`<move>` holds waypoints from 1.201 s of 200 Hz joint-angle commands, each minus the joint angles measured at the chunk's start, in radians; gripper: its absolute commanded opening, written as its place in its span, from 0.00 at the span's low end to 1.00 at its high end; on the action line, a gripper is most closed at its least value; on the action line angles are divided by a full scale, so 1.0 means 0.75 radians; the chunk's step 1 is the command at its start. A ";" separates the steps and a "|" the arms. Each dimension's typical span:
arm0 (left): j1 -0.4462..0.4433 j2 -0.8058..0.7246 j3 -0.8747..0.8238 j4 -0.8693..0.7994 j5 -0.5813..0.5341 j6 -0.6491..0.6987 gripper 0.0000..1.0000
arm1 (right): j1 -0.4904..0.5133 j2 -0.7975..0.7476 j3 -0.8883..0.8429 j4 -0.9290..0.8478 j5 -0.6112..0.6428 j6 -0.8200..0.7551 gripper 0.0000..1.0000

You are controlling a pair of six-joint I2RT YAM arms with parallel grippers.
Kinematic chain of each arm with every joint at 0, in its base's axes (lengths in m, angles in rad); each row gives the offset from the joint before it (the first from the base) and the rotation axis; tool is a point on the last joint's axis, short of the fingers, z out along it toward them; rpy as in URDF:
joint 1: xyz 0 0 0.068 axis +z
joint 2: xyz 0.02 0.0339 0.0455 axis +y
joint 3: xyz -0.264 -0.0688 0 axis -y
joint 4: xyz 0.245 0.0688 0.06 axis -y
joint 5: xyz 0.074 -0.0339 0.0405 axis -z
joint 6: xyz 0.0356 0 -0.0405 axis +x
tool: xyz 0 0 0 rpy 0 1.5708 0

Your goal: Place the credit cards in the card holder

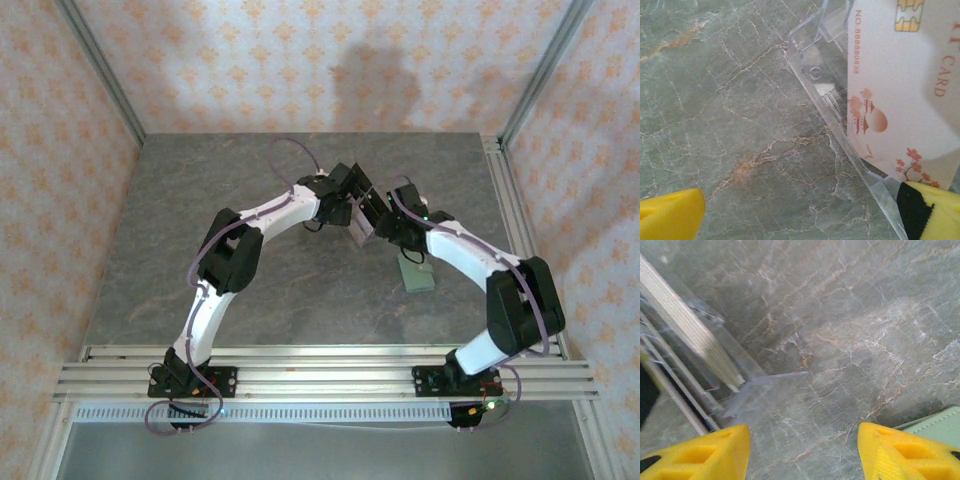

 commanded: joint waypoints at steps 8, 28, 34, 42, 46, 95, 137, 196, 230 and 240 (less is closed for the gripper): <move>-0.006 -0.124 -0.097 0.004 -0.086 -0.007 1.00 | -0.009 -0.106 -0.011 -0.061 0.013 -0.013 0.59; -0.005 -0.172 -0.136 0.026 -0.114 -0.012 1.00 | -0.009 -0.150 -0.012 -0.091 0.026 -0.015 0.59; -0.003 -0.185 -0.142 0.030 -0.119 -0.014 1.00 | -0.008 -0.168 -0.014 -0.103 0.032 -0.014 0.60; 0.001 -0.207 -0.146 0.035 -0.121 -0.012 1.00 | -0.009 -0.190 -0.015 -0.118 0.047 -0.015 0.60; 0.004 -0.217 -0.148 0.036 -0.122 -0.014 1.00 | -0.008 -0.203 -0.017 -0.127 0.054 -0.017 0.60; 0.056 -0.354 -0.178 0.043 -0.125 -0.034 1.00 | -0.032 -0.297 -0.057 -0.265 0.128 -0.078 0.64; 0.095 -0.573 -0.359 0.069 -0.075 -0.056 1.00 | -0.063 -0.300 -0.124 -0.366 0.196 -0.097 0.70; 0.101 -0.867 -0.744 0.170 0.079 -0.150 1.00 | -0.092 -0.163 -0.144 -0.440 0.245 -0.118 0.69; 0.099 -0.973 -0.878 0.214 0.123 -0.180 1.00 | -0.100 -0.106 -0.148 -0.444 0.236 -0.130 0.67; 0.100 -0.986 -0.902 0.226 0.134 -0.185 1.00 | -0.102 -0.082 -0.145 -0.445 0.235 -0.136 0.65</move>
